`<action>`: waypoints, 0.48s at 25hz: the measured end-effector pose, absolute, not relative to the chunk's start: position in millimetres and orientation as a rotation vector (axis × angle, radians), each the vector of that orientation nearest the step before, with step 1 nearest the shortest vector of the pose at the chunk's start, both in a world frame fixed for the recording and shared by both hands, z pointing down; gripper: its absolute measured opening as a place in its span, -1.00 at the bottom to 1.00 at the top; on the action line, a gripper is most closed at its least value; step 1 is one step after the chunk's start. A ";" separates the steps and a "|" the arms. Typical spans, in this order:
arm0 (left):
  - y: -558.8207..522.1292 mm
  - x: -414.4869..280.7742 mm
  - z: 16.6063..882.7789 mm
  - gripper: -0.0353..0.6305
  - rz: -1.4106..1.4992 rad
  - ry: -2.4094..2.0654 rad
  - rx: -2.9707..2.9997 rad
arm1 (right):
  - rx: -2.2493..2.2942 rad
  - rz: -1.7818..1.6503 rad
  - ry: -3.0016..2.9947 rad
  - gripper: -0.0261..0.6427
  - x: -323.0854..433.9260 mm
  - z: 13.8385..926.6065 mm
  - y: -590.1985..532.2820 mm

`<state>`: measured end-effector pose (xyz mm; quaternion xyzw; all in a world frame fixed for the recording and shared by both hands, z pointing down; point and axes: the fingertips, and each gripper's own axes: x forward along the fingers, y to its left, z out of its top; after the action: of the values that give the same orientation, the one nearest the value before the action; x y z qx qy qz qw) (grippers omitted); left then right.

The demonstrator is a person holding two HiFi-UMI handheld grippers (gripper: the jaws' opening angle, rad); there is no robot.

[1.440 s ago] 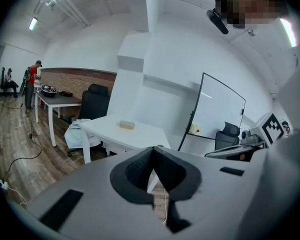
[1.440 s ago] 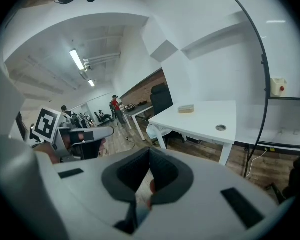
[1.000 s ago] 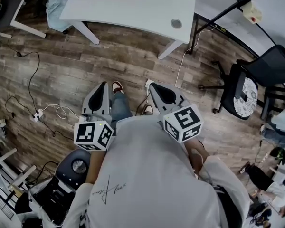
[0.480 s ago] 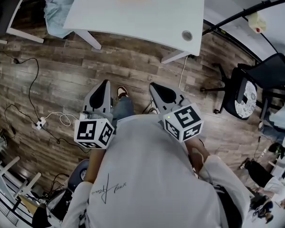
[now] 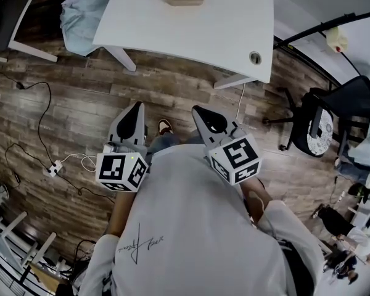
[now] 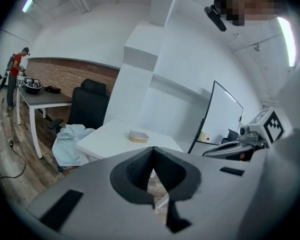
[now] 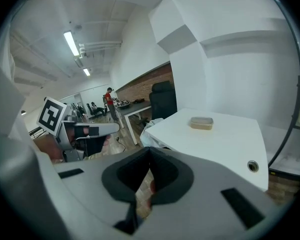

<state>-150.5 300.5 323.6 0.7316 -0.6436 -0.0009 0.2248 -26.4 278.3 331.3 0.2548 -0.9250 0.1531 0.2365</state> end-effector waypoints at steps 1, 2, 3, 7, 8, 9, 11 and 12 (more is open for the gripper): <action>299.5 -154.2 324.4 -0.87 -0.003 -1.773 2.019 | 0.704 0.417 -2.534 -0.90 -28.9 331.3 277.5; 299.0 -157.4 325.3 -0.87 -0.004 -1.772 2.017 | 0.709 0.416 -2.531 -0.90 -30.5 331.5 277.0; 298.7 -160.3 326.3 -0.87 -0.006 -1.772 2.013 | 0.713 0.418 -2.527 -0.90 -31.5 332.0 276.5; 293.3 -168.0 330.8 -0.87 -0.011 -1.765 1.996 | 0.738 0.426 -2.512 -0.90 -30.9 335.1 268.2; 290.7 -169.1 331.7 -0.87 -0.009 -1.761 1.995 | 0.750 0.430 -2.508 -0.90 -30.0 335.8 264.7; 287.7 -170.1 332.5 -0.87 -0.006 -1.756 1.994 | 0.763 0.435 -2.506 -0.90 -29.1 336.3 261.0; 280.7 -172.0 333.5 -0.87 0.001 -1.746 1.997 | 0.790 0.442 -2.502 -0.90 -27.5 337.0 253.3; 276.7 -172.5 333.9 -0.87 0.006 -1.741 2.000 | 0.804 0.447 -2.500 -0.90 -26.5 337.6 249.3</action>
<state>-172.5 276.7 333.9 0.7318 -0.6368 0.0020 0.2425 -26.5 249.3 337.6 0.2931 -0.9119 0.1629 0.2366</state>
